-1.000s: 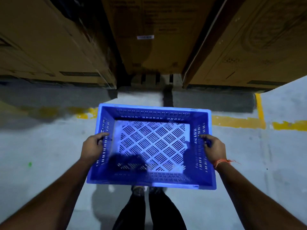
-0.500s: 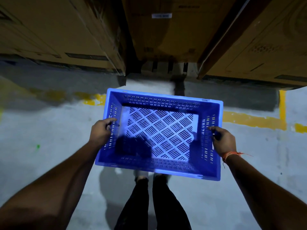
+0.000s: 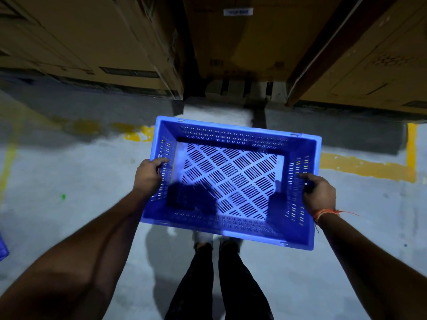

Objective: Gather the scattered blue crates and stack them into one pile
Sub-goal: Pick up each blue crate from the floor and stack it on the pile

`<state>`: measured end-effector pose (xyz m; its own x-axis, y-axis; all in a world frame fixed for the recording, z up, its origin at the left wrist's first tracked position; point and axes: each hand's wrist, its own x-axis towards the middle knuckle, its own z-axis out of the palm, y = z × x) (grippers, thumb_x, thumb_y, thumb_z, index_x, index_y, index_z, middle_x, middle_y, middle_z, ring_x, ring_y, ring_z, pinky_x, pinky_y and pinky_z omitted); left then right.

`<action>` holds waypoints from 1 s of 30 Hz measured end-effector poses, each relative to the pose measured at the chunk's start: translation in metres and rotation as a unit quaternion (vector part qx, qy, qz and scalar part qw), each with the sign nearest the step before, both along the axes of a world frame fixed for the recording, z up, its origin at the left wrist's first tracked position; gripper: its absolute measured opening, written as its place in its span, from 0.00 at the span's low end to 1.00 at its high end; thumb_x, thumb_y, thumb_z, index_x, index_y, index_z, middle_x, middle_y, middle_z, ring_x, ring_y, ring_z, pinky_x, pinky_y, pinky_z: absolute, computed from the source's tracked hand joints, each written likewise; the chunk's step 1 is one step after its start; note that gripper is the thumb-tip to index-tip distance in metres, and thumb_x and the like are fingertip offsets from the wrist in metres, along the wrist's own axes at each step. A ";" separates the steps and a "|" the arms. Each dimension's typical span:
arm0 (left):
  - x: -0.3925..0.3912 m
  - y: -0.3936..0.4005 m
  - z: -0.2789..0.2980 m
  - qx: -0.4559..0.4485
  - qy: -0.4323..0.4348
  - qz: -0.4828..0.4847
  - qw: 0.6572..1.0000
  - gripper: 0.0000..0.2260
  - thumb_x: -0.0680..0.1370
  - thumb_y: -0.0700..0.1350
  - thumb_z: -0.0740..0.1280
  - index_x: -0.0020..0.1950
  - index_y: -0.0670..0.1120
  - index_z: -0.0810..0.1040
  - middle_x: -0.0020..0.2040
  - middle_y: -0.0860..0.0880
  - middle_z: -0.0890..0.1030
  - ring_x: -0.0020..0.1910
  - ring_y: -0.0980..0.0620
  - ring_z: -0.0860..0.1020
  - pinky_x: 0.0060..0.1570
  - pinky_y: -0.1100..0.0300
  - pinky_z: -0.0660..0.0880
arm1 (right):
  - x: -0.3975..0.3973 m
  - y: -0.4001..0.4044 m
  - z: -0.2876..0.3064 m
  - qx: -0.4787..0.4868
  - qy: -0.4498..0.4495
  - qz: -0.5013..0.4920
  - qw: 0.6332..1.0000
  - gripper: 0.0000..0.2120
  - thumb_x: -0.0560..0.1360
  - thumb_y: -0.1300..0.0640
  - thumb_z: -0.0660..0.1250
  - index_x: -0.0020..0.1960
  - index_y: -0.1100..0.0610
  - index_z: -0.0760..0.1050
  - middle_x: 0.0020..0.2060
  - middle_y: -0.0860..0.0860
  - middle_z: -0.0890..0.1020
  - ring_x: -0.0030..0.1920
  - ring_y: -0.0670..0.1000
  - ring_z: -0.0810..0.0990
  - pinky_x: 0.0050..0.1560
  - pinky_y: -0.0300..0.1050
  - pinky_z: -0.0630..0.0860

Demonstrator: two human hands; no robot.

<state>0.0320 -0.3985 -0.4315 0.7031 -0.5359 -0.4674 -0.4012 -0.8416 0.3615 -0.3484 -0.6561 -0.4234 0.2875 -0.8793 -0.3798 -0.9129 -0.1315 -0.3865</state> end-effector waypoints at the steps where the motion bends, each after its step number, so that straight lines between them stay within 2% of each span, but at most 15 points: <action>1: -0.001 -0.001 0.000 0.004 0.002 0.005 1.000 0.21 0.75 0.35 0.60 0.63 0.51 0.81 0.50 0.38 0.77 0.50 0.36 0.78 0.53 0.53 0.73 | 0.000 0.000 -0.002 -0.006 0.010 0.002 1.000 0.18 0.70 0.65 0.68 0.57 0.52 0.81 0.49 0.61 0.83 0.47 0.64 0.82 0.52 0.51 0.77; 3: -0.003 0.000 -0.001 0.015 0.011 0.010 1.000 0.21 0.73 0.40 0.58 0.61 0.54 0.79 0.51 0.40 0.74 0.49 0.37 0.78 0.54 0.53 0.74 | 0.001 0.002 -0.005 -0.024 0.023 0.006 0.999 0.18 0.70 0.66 0.67 0.57 0.53 0.81 0.46 0.62 0.81 0.45 0.65 0.81 0.50 0.52 0.77; 6: -0.004 0.000 -0.004 0.027 0.018 0.007 0.999 0.19 0.71 0.39 0.59 0.55 0.57 0.77 0.51 0.42 0.73 0.48 0.38 0.77 0.53 0.52 0.76 | 0.003 0.010 -0.009 -0.045 0.015 -0.010 0.999 0.19 0.70 0.67 0.67 0.57 0.54 0.81 0.47 0.61 0.78 0.44 0.66 0.80 0.50 0.52 0.77; 13: -0.004 -0.003 -0.011 0.003 -0.004 0.019 1.000 0.16 0.72 0.35 0.60 0.49 0.54 0.79 0.50 0.41 0.73 0.47 0.38 0.77 0.52 0.49 0.76 | 0.007 0.017 -0.017 -0.058 0.012 -0.025 0.998 0.19 0.69 0.65 0.67 0.58 0.53 0.80 0.50 0.59 0.74 0.44 0.65 0.79 0.47 0.53 0.78; 17: -0.001 -0.002 -0.013 0.003 -0.002 0.000 1.000 0.15 0.71 0.36 0.59 0.48 0.53 0.79 0.47 0.42 0.73 0.46 0.39 0.76 0.47 0.53 0.74 | 0.008 0.019 -0.017 -0.070 0.022 -0.033 0.997 0.20 0.69 0.66 0.66 0.58 0.52 0.79 0.50 0.59 0.74 0.43 0.65 0.79 0.45 0.54 0.78; 21: 0.003 0.002 -0.013 -0.012 0.008 -0.014 1.000 0.16 0.69 0.37 0.59 0.46 0.56 0.78 0.45 0.42 0.73 0.43 0.40 0.76 0.45 0.55 0.72 | 0.010 0.019 -0.014 -0.057 0.030 -0.037 0.997 0.22 0.69 0.67 0.64 0.59 0.51 0.79 0.52 0.59 0.73 0.44 0.65 0.79 0.47 0.53 0.77; 23: 0.003 0.005 -0.012 -0.018 0.006 -0.025 1.000 0.15 0.71 0.36 0.60 0.47 0.56 0.77 0.48 0.42 0.73 0.45 0.39 0.76 0.48 0.54 0.75 | 0.005 0.017 -0.013 -0.037 0.024 -0.018 0.999 0.23 0.69 0.68 0.64 0.61 0.52 0.78 0.54 0.60 0.72 0.46 0.65 0.79 0.51 0.54 0.77; 27: -0.006 0.020 -0.012 -0.070 0.010 -0.015 0.997 0.15 0.76 0.41 0.60 0.57 0.59 0.74 0.54 0.47 0.69 0.46 0.42 0.77 0.54 0.52 0.76 | -0.007 0.019 -0.008 0.002 -0.010 0.015 1.000 0.26 0.70 0.71 0.64 0.65 0.56 0.75 0.58 0.62 0.70 0.51 0.67 0.79 0.61 0.54 0.75; 30: -0.020 0.034 -0.015 -0.098 -0.002 0.020 0.995 0.16 0.77 0.41 0.59 0.61 0.58 0.72 0.56 0.49 0.70 0.50 0.45 0.76 0.57 0.52 0.74 | -0.018 0.036 -0.009 -0.012 -0.013 0.033 0.999 0.26 0.70 0.71 0.65 0.66 0.58 0.73 0.58 0.64 0.70 0.49 0.68 0.79 0.58 0.54 0.75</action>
<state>0.0124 -0.3643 -0.4467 0.7277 -0.5878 -0.3535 -0.3698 -0.7703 0.5195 -0.3662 -0.6196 -0.4322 0.3547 -0.8664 -0.3515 -0.8919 -0.2007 -0.4054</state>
